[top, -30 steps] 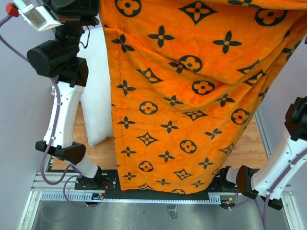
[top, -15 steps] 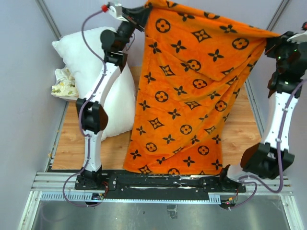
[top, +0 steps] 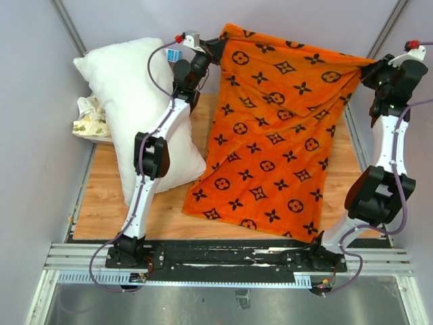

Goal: Remove the pillowcase from the pillow
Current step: Fold the pillowcase at the center of the board.

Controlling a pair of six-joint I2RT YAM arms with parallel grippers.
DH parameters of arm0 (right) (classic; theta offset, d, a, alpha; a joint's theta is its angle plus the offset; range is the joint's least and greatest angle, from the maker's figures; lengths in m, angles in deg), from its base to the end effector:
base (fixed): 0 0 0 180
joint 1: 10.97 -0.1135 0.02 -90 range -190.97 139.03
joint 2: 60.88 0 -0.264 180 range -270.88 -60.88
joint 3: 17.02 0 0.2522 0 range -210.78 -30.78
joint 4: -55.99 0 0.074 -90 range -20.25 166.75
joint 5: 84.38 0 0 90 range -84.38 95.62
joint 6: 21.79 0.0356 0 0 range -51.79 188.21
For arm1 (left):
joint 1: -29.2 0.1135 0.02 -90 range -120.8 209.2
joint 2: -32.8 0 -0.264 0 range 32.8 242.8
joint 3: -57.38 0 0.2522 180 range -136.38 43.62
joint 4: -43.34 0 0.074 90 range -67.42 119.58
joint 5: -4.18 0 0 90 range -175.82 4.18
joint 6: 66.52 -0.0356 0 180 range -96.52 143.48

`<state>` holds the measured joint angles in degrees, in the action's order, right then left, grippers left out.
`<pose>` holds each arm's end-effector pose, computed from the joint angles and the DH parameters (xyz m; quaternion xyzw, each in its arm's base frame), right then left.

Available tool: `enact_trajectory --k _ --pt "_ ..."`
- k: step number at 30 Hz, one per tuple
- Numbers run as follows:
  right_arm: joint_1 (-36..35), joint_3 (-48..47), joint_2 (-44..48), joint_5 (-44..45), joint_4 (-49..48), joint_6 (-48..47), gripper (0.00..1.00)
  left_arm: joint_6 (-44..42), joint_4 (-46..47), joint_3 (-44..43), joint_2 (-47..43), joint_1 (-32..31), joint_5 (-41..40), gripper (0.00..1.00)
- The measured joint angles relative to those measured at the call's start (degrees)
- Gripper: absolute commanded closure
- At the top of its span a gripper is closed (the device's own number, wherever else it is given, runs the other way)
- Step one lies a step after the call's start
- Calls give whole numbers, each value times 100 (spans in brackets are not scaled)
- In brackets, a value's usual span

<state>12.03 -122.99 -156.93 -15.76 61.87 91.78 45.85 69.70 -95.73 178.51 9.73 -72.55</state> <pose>0.3762 -0.1456 0.4270 0.1402 0.6690 0.1300 0.7183 0.5427 -0.2005 0.3551 0.0900 0.4706 -0.3637 0.7989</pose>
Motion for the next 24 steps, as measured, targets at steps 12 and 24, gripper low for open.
enact_trajectory --k 12,24 --pt "-87 -2426 -1102 9 717 -184 99 -254 518 -140 0 -22 -251 100" --pt "-90 -3126 -1604 -229 1001 -240 99 -120 916 -177 184 -50 -533 100"
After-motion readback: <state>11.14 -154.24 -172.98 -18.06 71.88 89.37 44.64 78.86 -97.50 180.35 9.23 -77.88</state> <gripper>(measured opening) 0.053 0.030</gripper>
